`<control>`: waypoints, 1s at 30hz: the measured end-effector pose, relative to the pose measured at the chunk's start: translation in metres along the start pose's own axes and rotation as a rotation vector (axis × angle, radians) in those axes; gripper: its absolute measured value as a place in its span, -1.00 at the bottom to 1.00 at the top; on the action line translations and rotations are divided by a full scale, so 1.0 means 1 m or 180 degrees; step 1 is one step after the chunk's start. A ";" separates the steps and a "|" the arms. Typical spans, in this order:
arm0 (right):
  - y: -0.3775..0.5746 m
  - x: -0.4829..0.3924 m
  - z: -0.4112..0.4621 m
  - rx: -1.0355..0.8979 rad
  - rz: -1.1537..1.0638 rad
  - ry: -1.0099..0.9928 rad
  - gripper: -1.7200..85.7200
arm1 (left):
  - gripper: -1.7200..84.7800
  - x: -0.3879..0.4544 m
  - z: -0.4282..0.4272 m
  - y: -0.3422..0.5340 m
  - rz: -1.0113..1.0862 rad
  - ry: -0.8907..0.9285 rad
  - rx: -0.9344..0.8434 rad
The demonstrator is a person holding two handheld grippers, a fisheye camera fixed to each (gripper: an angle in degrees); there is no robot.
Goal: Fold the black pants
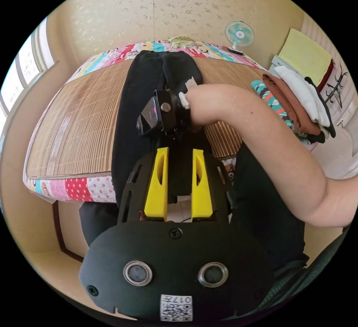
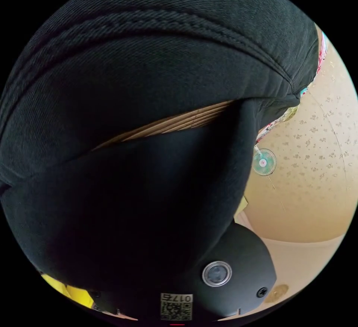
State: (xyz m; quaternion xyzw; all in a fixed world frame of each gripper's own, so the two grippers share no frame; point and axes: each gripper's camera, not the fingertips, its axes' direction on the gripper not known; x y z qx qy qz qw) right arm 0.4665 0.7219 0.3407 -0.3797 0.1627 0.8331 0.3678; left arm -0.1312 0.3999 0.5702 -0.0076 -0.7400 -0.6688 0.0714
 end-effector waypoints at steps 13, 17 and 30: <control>-0.014 -0.024 -0.033 -0.0239 0.0106 0.0301 -0.69 | -0.75 0.016 0.036 0.023 -0.0057 0.0127 -0.0303; -0.013 -0.025 -0.044 -0.0240 0.0106 0.0302 -0.69 | -0.75 0.034 0.042 0.018 0.0088 0.0115 -0.0328; 0.000 -0.020 -0.083 -0.0284 0.0538 0.0459 -0.70 | -0.73 0.065 0.067 0.011 0.0226 -0.0004 -0.0522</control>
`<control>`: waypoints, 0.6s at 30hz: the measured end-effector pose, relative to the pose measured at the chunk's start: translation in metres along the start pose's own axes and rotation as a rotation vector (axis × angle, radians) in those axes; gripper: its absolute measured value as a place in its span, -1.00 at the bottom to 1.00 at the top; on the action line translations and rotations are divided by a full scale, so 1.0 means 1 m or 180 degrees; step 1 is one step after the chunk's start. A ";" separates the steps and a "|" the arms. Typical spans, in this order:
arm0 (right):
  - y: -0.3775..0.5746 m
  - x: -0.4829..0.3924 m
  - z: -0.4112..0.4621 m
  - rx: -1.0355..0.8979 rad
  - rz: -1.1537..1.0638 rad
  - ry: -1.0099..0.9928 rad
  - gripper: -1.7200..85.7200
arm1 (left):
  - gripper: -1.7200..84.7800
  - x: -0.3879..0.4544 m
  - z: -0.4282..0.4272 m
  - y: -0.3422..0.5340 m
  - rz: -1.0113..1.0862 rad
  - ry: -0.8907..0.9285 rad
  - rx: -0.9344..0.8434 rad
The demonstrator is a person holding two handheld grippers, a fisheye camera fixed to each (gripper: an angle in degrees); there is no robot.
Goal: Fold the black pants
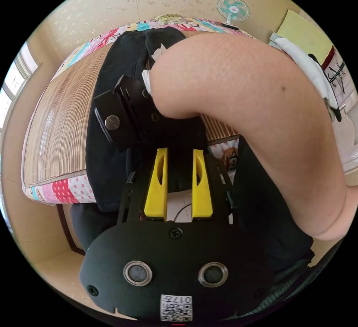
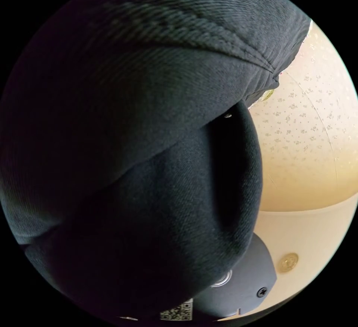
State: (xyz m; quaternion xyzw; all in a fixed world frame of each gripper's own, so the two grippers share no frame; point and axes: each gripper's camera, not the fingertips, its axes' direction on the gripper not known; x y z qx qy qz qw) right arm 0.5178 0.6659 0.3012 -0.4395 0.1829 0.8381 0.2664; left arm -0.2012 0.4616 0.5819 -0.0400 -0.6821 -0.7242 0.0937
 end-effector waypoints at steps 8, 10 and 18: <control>0.018 0.023 -0.019 -0.0007 0.0051 0.0033 -0.75 | -0.73 0.009 -0.011 0.000 -0.0020 -0.0129 0.0019; 0.023 0.030 -0.022 -0.0008 0.0050 0.0034 -0.77 | -0.73 0.007 -0.016 0.000 -0.0053 -0.0106 0.0033; 0.062 0.073 -0.035 0.0147 -0.0040 -0.0063 -0.87 | -0.73 0.006 -0.060 -0.003 -0.0001 0.0038 0.0244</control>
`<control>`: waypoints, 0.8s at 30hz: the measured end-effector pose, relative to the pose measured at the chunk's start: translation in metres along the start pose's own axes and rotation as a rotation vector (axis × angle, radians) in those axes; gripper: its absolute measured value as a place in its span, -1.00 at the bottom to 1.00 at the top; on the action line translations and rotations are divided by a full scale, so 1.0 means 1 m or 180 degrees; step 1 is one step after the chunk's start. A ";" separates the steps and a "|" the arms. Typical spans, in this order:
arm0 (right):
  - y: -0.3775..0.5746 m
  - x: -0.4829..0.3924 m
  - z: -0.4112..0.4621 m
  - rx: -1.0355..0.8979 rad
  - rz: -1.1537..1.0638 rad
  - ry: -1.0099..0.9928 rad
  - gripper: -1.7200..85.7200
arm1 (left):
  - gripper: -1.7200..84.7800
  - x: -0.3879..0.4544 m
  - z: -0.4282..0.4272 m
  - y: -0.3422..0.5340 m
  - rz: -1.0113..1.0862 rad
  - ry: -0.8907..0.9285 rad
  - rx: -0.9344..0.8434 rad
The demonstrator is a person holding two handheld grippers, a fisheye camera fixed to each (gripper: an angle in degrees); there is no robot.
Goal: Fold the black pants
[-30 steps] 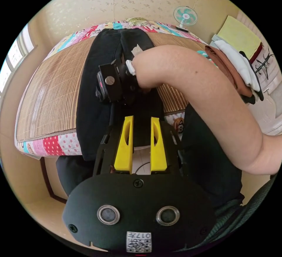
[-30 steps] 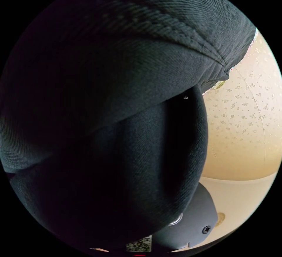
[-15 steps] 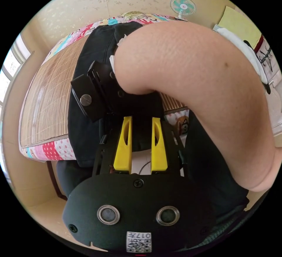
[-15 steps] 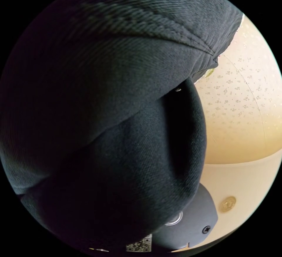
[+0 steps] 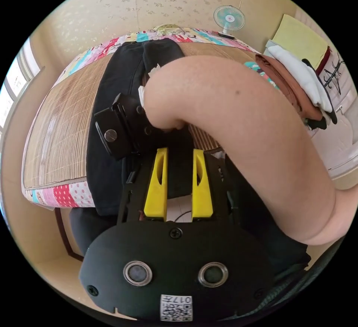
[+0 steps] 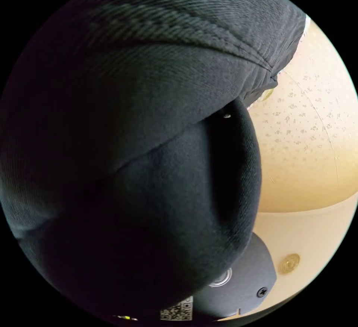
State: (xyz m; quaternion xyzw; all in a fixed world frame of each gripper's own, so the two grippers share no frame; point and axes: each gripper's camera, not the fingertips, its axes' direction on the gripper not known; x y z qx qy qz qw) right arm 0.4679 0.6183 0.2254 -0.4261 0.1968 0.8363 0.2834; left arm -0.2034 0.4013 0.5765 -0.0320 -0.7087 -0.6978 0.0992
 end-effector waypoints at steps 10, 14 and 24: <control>0.121 0.196 0.077 0.0815 0.0678 -0.2125 -0.94 | -0.70 -0.009 -0.021 -0.011 0.0242 -0.0188 0.0022; 0.185 0.291 0.133 0.0955 0.1566 -0.3059 -0.95 | -0.64 -0.016 -0.003 -0.023 0.0439 -0.0109 -0.0434; 0.346 0.424 0.209 0.2595 0.2073 -0.5514 -0.95 | -0.82 -0.027 -0.022 -0.046 0.1130 -0.0348 -0.0494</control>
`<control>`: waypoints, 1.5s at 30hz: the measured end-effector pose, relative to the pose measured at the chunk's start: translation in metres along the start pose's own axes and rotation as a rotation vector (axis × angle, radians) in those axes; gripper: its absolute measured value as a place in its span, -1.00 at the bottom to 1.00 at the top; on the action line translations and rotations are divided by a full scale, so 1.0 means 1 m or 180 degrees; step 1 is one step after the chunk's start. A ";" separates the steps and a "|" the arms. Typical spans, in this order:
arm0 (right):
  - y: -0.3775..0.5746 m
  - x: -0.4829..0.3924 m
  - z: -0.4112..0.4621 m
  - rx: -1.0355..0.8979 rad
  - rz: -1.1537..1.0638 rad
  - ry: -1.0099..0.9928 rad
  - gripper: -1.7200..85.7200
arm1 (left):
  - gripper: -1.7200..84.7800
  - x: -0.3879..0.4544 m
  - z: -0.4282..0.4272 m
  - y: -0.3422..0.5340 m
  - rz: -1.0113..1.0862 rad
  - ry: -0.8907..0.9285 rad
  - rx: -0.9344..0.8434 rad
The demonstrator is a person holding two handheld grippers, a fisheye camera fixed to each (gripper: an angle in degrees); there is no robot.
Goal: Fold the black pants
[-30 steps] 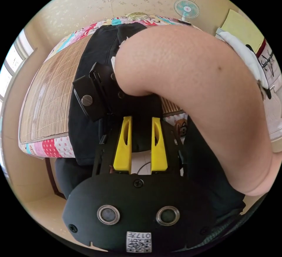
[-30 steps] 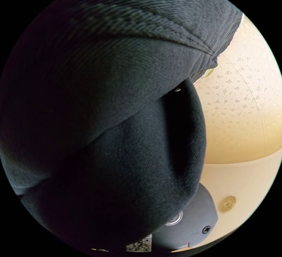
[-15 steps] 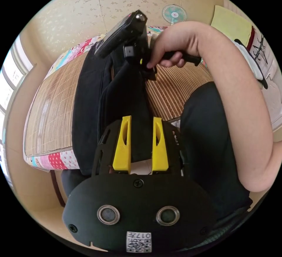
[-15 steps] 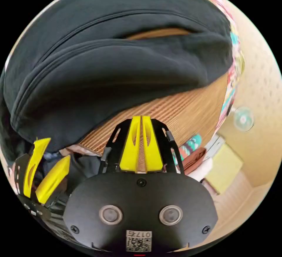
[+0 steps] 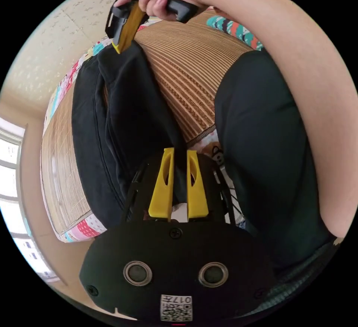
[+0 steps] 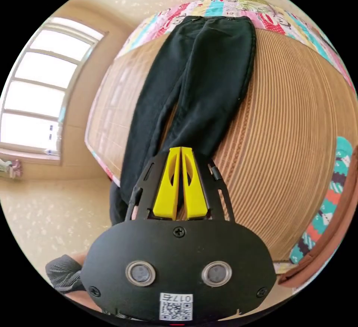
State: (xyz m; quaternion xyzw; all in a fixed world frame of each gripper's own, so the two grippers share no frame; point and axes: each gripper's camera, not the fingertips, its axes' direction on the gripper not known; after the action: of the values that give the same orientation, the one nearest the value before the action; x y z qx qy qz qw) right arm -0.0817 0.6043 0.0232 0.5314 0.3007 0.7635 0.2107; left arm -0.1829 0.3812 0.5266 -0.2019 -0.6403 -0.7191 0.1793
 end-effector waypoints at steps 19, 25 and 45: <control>0.027 0.037 -0.238 0.1149 0.0802 -0.1452 -0.95 | -0.87 -0.359 0.013 0.226 -0.3335 0.3274 0.2163; -0.003 -0.015 -0.235 0.0577 0.0588 -0.1239 -0.95 | -0.83 -0.369 0.004 0.218 -0.3179 0.2930 0.1915; -0.020 -0.091 -0.241 0.0249 0.0733 -0.0792 -0.91 | -0.82 -0.330 -0.035 0.166 -0.1909 0.1403 0.1282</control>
State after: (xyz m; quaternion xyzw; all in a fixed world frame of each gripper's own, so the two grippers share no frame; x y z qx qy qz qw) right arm -0.2765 0.5037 -0.1144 0.6604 0.2389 0.6986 0.1366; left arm 0.1825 0.3269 0.4920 0.1910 -0.7448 -0.6259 0.1307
